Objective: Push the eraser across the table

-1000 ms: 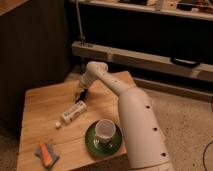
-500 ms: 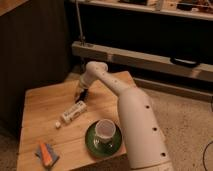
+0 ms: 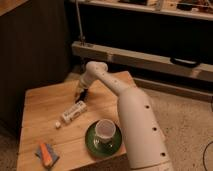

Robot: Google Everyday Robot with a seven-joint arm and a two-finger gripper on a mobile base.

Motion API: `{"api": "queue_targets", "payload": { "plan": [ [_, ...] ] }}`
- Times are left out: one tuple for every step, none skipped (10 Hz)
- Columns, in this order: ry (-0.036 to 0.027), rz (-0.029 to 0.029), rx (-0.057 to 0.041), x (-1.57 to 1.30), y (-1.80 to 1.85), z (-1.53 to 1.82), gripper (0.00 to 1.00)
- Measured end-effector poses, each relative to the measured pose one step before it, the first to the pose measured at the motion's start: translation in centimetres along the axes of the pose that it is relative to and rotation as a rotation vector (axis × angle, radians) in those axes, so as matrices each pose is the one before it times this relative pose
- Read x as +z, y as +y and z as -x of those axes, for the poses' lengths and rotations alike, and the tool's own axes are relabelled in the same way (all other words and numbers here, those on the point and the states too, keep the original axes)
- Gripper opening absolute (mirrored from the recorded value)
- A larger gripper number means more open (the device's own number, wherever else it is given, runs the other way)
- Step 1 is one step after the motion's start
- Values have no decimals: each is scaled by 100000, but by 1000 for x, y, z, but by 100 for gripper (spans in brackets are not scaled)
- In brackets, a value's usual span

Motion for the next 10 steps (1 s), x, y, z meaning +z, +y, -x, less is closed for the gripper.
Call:
{"api": "queue_targets", "payload": {
  "plan": [
    [-4,-4,0,3,-2,2,0],
    [0,2,3,2,1,1,0],
    [-1,-4,3,0,-1,0,5],
    [-4,-6,3,3,-1,7,14],
    [0,-5,-8,7,-4,-9,25],
    [150,-97,128,-34,-49,52,35],
    [2233,-269,1256,-637,-10,544,47],
    [3037,-594,1948,-1116,-79,997,54],
    [3223,-299,1145,-947,-143,528,55],
    [6860,-1323,1580,-2034,-613,1673,50]
  ]
}}
